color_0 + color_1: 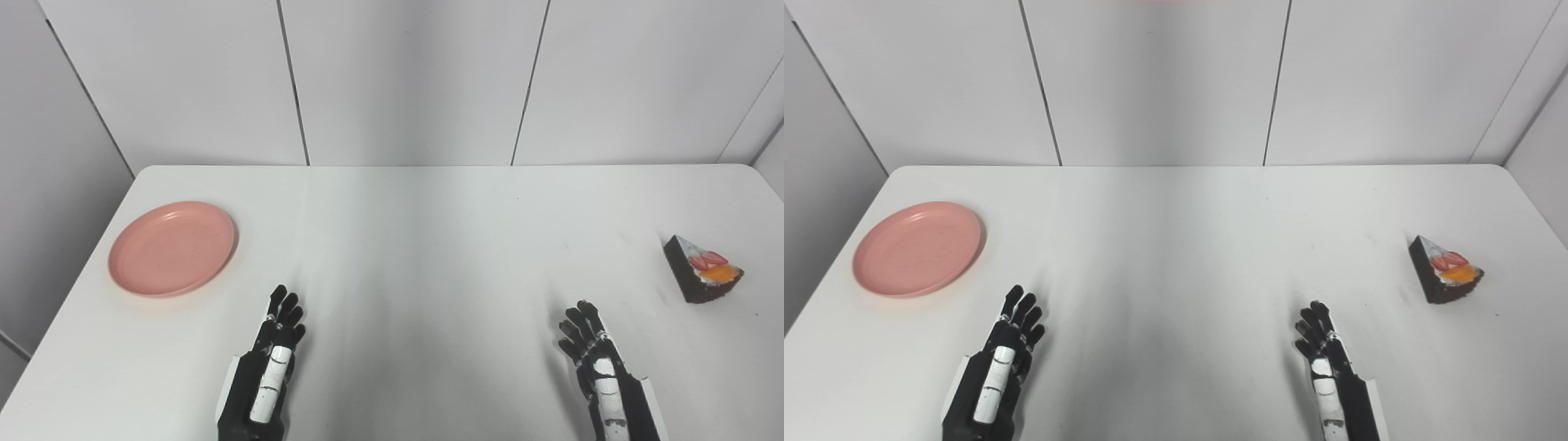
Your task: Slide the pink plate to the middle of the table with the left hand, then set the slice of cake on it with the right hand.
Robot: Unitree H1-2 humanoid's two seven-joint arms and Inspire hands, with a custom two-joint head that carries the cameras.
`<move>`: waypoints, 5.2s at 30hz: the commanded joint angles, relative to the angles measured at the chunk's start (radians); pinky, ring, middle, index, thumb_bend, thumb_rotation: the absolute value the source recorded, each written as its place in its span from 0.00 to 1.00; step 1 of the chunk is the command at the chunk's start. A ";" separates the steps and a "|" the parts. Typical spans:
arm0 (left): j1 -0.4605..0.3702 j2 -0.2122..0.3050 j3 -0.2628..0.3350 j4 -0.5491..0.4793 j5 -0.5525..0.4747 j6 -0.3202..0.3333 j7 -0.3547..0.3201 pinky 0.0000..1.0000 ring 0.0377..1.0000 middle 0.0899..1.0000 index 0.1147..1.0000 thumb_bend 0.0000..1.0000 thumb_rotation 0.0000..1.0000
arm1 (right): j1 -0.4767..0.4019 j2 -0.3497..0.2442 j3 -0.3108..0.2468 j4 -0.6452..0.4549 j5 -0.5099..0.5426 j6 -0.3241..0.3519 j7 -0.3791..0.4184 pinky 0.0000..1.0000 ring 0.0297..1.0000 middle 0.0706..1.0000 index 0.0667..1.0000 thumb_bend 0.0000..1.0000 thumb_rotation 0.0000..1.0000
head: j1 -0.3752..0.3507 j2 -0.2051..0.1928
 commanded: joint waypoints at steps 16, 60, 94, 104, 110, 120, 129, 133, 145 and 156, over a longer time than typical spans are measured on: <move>0.083 0.017 0.004 -0.022 0.000 -0.034 -0.013 1.00 1.00 1.00 1.00 0.81 0.77 | 0.033 -0.027 0.008 -0.027 -0.004 -0.010 0.005 0.92 0.91 0.91 0.92 0.88 0.94 | -0.013 0.001; 0.080 -0.047 -0.098 0.146 0.138 -0.216 0.040 1.00 0.96 0.98 1.00 0.71 0.76 | 0.020 -0.117 -0.079 0.161 0.107 -0.179 0.074 0.96 0.93 0.94 0.95 0.86 1.00 | 0.277 -0.204; -0.039 -0.023 -0.002 0.181 0.099 -0.316 0.083 0.89 0.86 0.89 0.95 0.78 0.73 | -0.025 -0.095 -0.057 0.271 0.078 -0.234 0.062 0.97 0.94 0.94 0.94 0.83 1.00 | 0.268 -0.293; -0.279 0.021 0.092 0.076 -0.008 -0.272 0.073 0.77 0.76 0.74 0.67 0.91 0.70 | -0.017 -0.094 -0.043 0.267 0.069 -0.234 0.051 0.96 0.93 0.94 0.94 0.81 1.00 | 0.264 -0.288; -0.400 0.100 0.162 0.126 0.012 -0.309 0.071 0.77 0.77 0.73 0.67 0.87 0.77 | -0.010 -0.095 -0.036 0.259 0.072 -0.231 0.049 0.96 0.92 0.93 0.93 0.82 1.00 | 0.265 -0.283; -0.576 0.245 0.278 0.340 -0.040 -0.378 0.054 0.71 0.74 0.71 0.67 0.87 0.75 | -0.013 -0.100 -0.028 0.261 0.076 -0.228 0.048 0.96 0.91 0.92 0.93 0.82 1.00 | 0.269 -0.280; -0.695 0.379 0.348 0.599 -0.049 -0.416 0.036 0.67 0.73 0.72 0.66 0.92 0.75 | -0.012 -0.104 -0.019 0.257 0.070 -0.222 0.046 0.96 0.92 0.93 0.94 0.82 1.00 | 0.267 -0.280; -0.736 0.417 0.364 0.713 -0.069 -0.431 0.022 0.71 0.74 0.73 0.68 0.92 0.76 | -0.013 -0.109 -0.016 0.259 0.072 -0.225 0.047 0.96 0.92 0.93 0.94 0.82 1.00 | 0.267 -0.277; -0.897 0.532 0.378 1.155 -0.074 -0.501 -0.013 0.67 0.75 0.72 0.69 0.90 0.72 | -0.005 -0.113 -0.008 0.246 0.065 -0.213 0.040 0.96 0.92 0.93 0.94 0.82 1.00 | 0.264 -0.274; -0.980 0.581 0.415 1.476 -0.177 -0.482 -0.120 0.69 0.75 0.71 0.68 0.86 0.67 | 0.003 -0.120 -0.003 0.232 0.069 -0.209 0.042 0.96 0.92 0.93 0.94 0.83 1.00 | 0.253 -0.262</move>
